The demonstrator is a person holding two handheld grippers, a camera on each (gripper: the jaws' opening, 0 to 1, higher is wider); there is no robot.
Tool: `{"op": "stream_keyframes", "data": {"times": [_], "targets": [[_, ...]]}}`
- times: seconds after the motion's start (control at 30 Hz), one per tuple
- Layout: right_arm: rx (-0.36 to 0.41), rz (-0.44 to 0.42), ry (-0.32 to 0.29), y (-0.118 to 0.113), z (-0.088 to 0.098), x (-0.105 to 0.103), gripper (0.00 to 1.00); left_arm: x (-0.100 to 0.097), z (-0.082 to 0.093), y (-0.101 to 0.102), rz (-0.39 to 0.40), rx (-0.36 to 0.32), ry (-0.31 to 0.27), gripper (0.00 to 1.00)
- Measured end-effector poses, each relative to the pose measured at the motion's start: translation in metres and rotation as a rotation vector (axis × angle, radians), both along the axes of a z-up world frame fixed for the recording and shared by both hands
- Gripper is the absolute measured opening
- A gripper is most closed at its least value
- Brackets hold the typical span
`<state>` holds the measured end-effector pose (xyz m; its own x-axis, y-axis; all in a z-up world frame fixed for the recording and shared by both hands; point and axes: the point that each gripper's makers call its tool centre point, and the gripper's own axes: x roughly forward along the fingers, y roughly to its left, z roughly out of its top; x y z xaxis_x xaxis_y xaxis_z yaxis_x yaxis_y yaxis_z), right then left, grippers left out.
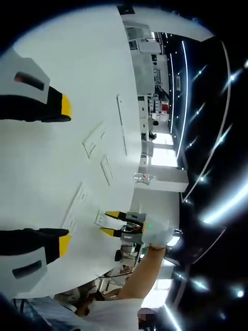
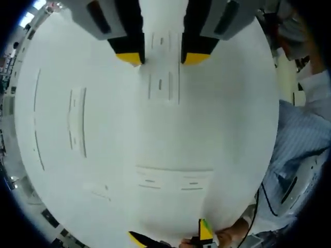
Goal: Locate the socket holder cover, grip the socket holder cover, clip it into the socket holder slot.
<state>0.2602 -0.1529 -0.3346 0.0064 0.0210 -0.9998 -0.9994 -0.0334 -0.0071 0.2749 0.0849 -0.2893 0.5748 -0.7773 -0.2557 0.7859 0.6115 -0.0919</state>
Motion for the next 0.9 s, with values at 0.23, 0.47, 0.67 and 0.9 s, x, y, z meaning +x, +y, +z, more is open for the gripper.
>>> {"op": "stream_keyframes", "data": {"times": [0.23, 0.47, 0.67, 0.9], "targets": [[-0.009, 0.011, 0.003, 0.0003, -0.0004, 0.0000, 0.27, 0.0005, -0.0027, 0.0000, 0.001, 0.006, 0.006, 0.84], [-0.009, 0.000, -0.001, 0.0000, -0.0011, 0.0012, 0.27, 0.0009, -0.0044, -0.0002, 0.001, 0.012, 0.009, 0.84], [-0.009, -0.001, -0.019, 0.0004, 0.0012, 0.0041, 0.26, 0.0010, -0.0067, -0.0002, 0.001, 0.023, 0.014, 0.84], [-0.020, 0.016, -0.030, 0.0029, 0.0035, 0.0049, 0.26, 0.0008, -0.0070, -0.0008, -0.002, 0.026, 0.017, 0.84]]}}
